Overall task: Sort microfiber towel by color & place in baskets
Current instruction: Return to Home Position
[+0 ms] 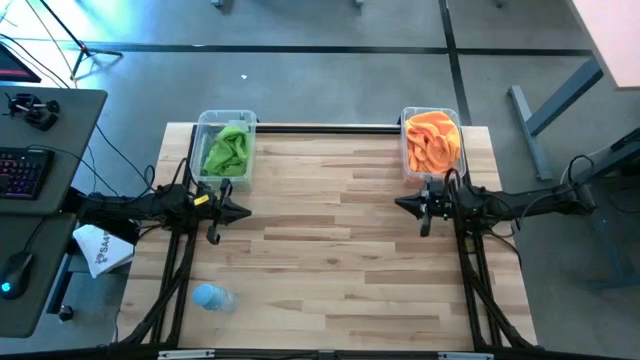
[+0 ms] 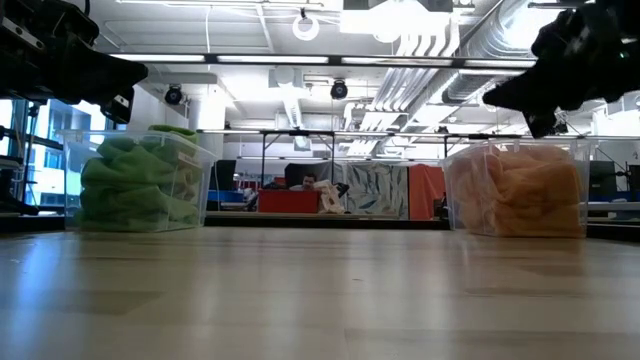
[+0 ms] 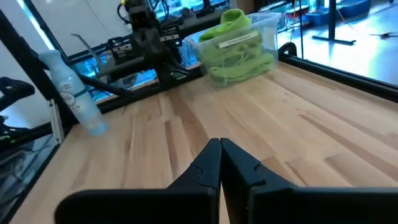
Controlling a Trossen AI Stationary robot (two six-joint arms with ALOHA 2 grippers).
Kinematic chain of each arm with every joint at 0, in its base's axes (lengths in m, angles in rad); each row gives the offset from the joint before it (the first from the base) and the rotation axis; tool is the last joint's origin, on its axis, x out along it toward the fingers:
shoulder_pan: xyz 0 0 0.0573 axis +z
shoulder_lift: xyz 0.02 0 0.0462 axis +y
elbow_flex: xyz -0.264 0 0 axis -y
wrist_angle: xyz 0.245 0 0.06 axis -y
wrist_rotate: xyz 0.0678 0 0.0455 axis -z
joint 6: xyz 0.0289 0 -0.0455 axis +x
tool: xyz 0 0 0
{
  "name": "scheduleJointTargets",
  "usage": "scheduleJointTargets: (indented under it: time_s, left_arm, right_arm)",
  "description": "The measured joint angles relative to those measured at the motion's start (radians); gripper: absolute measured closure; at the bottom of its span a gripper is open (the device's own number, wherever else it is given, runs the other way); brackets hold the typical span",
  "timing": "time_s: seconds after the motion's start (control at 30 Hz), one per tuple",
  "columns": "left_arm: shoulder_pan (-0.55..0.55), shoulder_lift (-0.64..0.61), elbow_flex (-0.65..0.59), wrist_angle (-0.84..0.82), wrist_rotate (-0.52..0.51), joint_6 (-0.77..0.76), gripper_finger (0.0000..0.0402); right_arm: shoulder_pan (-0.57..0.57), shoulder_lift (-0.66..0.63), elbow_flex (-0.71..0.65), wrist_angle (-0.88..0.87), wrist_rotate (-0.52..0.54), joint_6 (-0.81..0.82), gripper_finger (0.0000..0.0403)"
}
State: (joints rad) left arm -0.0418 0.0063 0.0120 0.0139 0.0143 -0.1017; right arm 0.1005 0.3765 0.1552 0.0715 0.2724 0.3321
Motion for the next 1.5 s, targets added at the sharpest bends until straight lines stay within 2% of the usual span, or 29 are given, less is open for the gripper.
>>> scheduleJointTargets:
  time_s: [0.37,0.53,0.9,1.17,1.5]
  left_arm:
    - [0.0,0.0,0.0,0.0,0.0,0.0,0.0402]
    - [0.0,0.0,0.0,0.0,0.0,0.0,0.0402]
    - [0.0,0.0,0.0,0.0,0.0,0.0,0.0402]
    - [0.0,0.0,0.0,0.0,0.0,0.0,0.0402]
    - [0.0,0.0,0.0,0.0,0.0,0.0,0.0401]
  right_arm:
    - [0.0,-0.273,-0.087,-0.016,-0.127,-0.131,0.0403]
    - [0.0,-0.377,-0.088,-0.155,-0.154,-0.155,0.0403]
    - [-0.002,-0.354,-0.087,-0.216,-0.128,-0.16,0.0403]
    - [-0.002,-0.338,-0.087,-0.217,-0.125,-0.27,0.0403]
    - [-0.002,-0.338,-0.086,-0.218,-0.125,-0.236,0.0403]
